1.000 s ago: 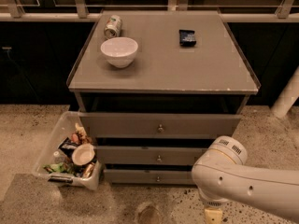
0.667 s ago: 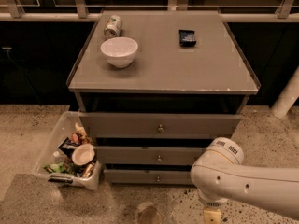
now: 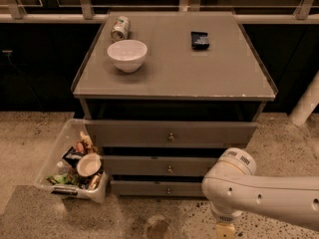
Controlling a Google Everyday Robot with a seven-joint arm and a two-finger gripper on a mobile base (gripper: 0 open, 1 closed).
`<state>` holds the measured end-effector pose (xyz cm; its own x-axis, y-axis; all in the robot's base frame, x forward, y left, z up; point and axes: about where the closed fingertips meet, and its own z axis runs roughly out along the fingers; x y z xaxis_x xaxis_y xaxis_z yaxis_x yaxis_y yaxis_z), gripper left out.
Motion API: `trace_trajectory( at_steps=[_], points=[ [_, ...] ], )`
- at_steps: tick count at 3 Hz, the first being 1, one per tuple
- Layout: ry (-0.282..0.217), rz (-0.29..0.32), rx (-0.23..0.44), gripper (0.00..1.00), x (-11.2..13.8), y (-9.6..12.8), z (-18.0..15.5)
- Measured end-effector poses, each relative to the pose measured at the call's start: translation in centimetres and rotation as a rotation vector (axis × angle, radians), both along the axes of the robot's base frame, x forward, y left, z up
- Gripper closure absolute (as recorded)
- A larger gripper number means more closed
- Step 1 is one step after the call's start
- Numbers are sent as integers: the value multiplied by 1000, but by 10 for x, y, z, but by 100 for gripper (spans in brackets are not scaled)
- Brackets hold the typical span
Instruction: Open top drawer
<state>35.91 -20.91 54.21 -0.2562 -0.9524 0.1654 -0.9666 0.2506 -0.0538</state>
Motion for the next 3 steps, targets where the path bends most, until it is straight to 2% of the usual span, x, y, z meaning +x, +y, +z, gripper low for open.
trace_trajectory(
  at_steps=[1,2,3],
  points=[
    [-47,65,18,0,-2,4,17],
    [-166,191,67,0,-26,21,57],
    [-237,239,52,0,-24,23,86]
  ],
)
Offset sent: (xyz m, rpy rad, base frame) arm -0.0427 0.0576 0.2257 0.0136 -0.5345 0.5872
